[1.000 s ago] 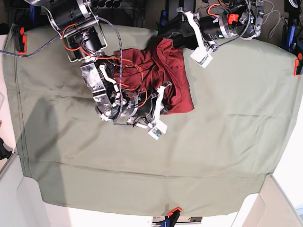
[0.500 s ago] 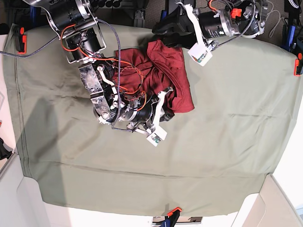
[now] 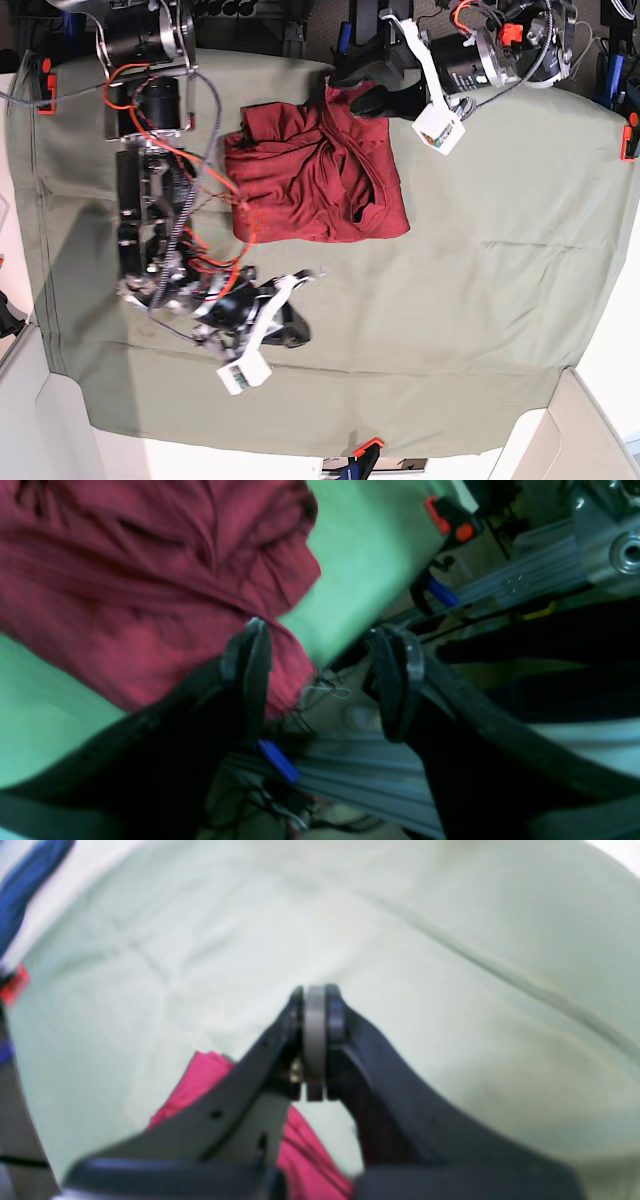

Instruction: Fold the T-shirt properly

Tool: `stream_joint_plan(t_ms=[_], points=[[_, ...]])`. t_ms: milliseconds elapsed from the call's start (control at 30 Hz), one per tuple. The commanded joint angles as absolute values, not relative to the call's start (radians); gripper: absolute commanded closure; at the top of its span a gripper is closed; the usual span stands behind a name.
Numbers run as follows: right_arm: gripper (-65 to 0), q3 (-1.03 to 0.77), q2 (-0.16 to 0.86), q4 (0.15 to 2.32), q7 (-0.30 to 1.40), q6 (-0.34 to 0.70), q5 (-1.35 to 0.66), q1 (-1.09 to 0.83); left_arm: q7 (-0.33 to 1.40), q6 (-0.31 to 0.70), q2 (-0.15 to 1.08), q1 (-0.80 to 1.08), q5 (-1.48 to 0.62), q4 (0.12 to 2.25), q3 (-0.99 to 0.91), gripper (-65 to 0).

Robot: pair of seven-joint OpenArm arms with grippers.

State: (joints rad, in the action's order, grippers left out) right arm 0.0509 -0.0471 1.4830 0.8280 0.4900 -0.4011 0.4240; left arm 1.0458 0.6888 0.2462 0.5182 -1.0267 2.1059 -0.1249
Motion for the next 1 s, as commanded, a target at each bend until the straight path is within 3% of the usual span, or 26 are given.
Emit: stream_joint_plan(t_ms=[0,300,633,967], points=[[0.0,0.025,-0.03,1.498,0.82,0.492,-0.429,0.431,1.021,0.698,0.249,0.499,-1.054,2.125,-0.128,-35.4],[0.0,-0.056,0.119,1.498,0.82,0.494,-0.464,0.286,0.942,0.698,0.248,0.343,-0.959,2.083,-0.071,-35.4],[0.0,-0.057,0.113,1.498,0.821,0.498,-0.478,0.252,0.917,0.698,0.212,0.245,-0.82,1.895,0.027,-35.4],[0.0,-0.057,0.116,1.498,0.818,0.498,-0.472,0.252,0.924,0.698,0.412,0.249,-0.778,1.86,0.005,-35.4]])
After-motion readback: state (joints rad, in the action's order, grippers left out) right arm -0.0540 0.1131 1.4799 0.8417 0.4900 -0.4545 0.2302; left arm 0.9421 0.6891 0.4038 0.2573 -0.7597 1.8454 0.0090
